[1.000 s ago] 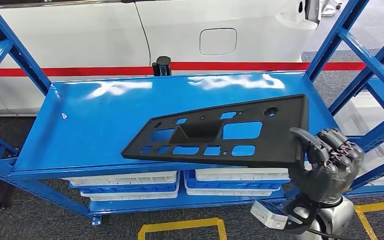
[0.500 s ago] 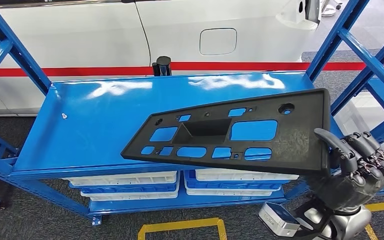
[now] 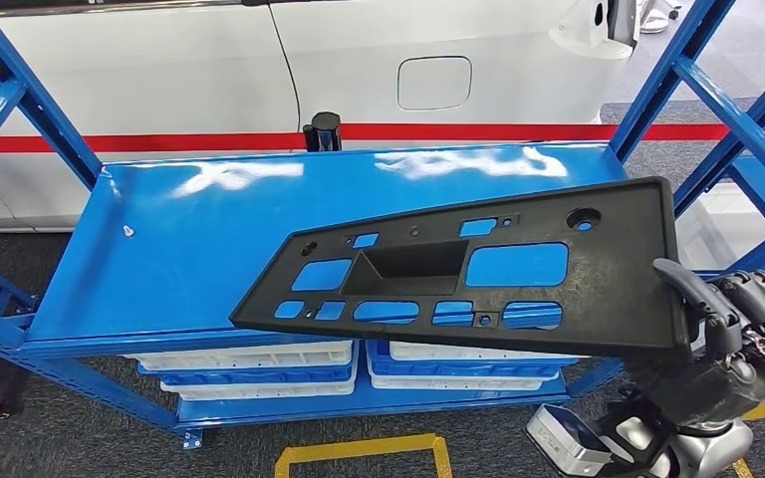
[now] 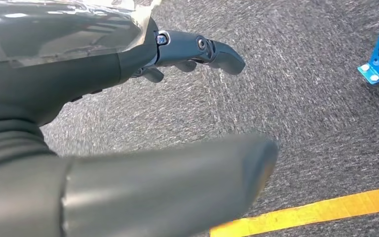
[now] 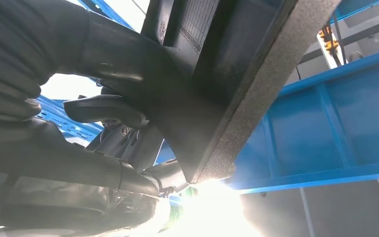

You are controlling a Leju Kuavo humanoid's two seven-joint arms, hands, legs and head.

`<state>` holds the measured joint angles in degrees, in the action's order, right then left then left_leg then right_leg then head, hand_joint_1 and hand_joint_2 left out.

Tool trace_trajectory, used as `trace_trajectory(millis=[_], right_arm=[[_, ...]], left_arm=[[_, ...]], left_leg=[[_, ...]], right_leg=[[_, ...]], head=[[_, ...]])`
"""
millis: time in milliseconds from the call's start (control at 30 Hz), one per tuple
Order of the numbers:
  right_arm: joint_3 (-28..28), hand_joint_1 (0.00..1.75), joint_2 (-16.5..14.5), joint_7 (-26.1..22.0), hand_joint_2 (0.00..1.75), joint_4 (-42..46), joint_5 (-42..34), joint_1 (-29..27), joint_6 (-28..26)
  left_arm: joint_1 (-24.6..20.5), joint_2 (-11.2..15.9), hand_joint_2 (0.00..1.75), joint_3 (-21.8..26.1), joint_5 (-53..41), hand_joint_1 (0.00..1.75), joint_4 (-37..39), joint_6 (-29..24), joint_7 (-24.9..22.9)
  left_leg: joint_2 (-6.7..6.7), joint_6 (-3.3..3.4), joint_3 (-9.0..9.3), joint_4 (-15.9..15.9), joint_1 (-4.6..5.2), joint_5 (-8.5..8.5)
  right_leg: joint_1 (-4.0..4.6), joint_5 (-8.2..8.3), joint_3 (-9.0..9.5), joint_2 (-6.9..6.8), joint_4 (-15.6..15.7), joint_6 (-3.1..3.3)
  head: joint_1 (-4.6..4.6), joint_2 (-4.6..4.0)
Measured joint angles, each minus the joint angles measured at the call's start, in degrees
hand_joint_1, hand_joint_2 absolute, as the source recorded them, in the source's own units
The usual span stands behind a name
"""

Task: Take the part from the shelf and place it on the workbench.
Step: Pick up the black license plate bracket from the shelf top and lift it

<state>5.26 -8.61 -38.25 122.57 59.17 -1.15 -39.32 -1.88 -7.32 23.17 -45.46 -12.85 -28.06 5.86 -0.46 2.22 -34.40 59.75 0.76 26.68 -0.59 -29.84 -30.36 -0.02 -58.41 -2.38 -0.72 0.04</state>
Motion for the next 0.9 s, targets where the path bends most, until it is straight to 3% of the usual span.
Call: trace_trajectory(millis=[100,133,433,900], right_arm=[[0.1,1.75,-0.2,-0.1,1.75,0.0,0.0,0.0,0.0],[0.1,1.75,-0.3,-0.2,1.75,0.0,0.0,0.0,0.0],[0.6,1.75,-1.3,-0.2,1.75,0.0,0.8,0.0,0.0],[1.6,1.75,-2.0,-0.2,1.75,0.0,-0.5,-0.6,0.0]], left_arm=[[0.0,-0.1,1.31,0.7,1.0,0.00,0.0,-0.4,0.4],[0.0,-0.2,1.75,1.2,1.7,0.00,0.0,-0.6,0.6],[0.1,-1.6,1.75,7.5,7.3,0.00,-1.1,-3.7,1.5],[0.1,-2.3,1.75,11.1,6.9,0.00,-1.4,-0.9,4.9]], left_leg=[[0.00,0.00,0.00,0.0,0.00,0.00],[0.00,0.00,0.00,0.0,0.00,0.00],[-0.01,0.00,0.00,0.0,0.00,0.00],[0.01,0.00,0.00,0.0,0.00,0.00]], right_leg=[[0.00,0.00,0.00,0.00,0.0,0.00],[0.00,0.00,0.00,0.00,0.0,0.00],[0.00,0.00,0.00,0.00,0.0,0.00],[0.00,0.00,-0.01,0.00,0.0,0.00]], head=[[0.00,0.00],[-0.01,0.00],[-0.01,0.00],[0.00,0.00]])
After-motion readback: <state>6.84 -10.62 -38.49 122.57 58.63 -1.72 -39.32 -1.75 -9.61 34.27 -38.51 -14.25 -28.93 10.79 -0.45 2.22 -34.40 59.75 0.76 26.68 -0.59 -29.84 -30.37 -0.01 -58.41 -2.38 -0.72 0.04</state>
